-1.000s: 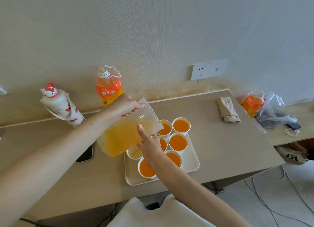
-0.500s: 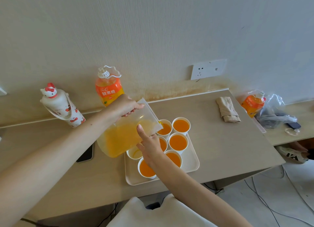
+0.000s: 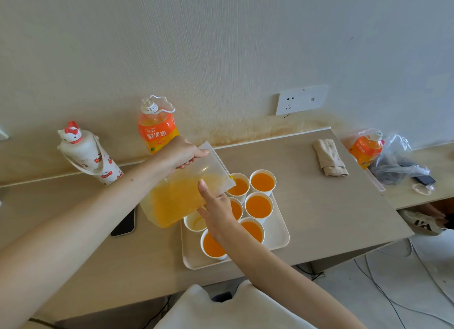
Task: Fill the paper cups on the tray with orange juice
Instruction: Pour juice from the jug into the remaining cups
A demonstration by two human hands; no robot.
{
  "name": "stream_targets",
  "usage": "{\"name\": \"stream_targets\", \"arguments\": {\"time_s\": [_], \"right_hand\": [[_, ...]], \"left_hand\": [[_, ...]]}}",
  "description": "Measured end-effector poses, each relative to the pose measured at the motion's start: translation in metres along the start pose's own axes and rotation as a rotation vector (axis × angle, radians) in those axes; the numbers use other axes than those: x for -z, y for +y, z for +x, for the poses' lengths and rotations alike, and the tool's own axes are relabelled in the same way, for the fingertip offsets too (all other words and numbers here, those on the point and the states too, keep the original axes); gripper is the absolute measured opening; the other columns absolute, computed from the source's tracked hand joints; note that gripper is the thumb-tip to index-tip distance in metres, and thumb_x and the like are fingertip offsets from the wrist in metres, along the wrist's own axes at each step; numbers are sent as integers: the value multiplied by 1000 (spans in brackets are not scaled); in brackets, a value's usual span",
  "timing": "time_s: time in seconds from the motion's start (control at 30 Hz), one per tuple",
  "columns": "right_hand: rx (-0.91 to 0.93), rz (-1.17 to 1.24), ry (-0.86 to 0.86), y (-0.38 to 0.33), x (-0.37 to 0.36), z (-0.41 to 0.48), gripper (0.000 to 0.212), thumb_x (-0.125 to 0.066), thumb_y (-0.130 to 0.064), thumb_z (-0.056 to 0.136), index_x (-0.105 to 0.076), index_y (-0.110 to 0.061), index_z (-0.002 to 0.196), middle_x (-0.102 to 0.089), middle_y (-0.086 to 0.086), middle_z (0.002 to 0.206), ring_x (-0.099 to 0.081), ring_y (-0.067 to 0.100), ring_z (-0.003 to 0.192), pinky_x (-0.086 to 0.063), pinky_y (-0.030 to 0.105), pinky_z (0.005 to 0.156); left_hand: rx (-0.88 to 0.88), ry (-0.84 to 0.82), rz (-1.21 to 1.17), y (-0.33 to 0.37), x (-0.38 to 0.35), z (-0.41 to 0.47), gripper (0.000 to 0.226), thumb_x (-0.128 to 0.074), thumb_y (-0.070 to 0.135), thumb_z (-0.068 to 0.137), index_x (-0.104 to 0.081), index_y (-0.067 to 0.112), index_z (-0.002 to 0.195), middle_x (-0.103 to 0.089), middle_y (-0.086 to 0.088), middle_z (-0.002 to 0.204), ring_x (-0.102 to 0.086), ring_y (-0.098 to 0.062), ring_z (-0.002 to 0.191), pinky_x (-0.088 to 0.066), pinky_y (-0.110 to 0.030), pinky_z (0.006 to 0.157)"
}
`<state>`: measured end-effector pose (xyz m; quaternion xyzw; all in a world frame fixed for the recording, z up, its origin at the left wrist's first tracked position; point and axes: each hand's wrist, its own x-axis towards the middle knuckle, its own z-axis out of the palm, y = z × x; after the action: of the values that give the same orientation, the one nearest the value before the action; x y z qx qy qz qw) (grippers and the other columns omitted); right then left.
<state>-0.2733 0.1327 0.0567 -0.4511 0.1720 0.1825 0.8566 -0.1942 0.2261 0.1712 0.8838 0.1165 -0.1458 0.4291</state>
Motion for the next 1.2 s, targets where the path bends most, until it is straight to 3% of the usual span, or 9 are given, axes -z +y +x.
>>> {"name": "stream_targets", "arguments": {"time_s": [0.3,0.43,0.57,0.83,1.13,1.2], "right_hand": [[21,12,-41,-1,0,-2,57,-75,-40,68,-49,-26,116,-65,-3,110,-62,16,102,-50,37,95],[17,7,-37,0,1,0,65,-76,-44,63,-48,-26,119,-63,-2,114,-59,20,111,-47,43,103],[22,-4,-31,-1,1,-2,67,-76,-45,63,-47,-27,120,-63,-4,112,-59,19,108,-49,39,98],[8,-2,-23,1,1,0,84,-79,-49,59,-45,-21,130,-62,1,122,-57,23,117,-45,46,105],[25,19,-38,-1,-1,-2,82,-79,-47,60,-47,-20,131,-63,5,123,-58,25,117,-44,49,106],[23,3,-42,-1,0,-2,71,-78,-46,63,-49,-23,124,-63,2,119,-58,23,115,-45,47,106]], "left_hand": [[0,-1,10,-3,1,5,45,-73,28,83,-43,13,54,-39,0,47,-32,-14,45,-29,-26,51],[4,3,11,-4,0,6,45,-74,29,82,-43,13,53,-39,1,46,-33,-14,45,-29,-26,51],[3,6,14,-4,0,5,44,-73,30,83,-44,13,55,-40,0,48,-33,-15,45,-29,-26,52],[14,8,16,-2,1,3,42,-73,29,84,-45,12,56,-40,-2,51,-33,-15,46,-30,-26,51],[16,10,14,-1,1,3,42,-73,29,83,-44,13,56,-41,-1,52,-33,-14,45,-29,-25,50],[18,10,13,-1,1,2,42,-73,29,83,-44,13,57,-41,-1,51,-33,-14,45,-29,-24,50]]}}
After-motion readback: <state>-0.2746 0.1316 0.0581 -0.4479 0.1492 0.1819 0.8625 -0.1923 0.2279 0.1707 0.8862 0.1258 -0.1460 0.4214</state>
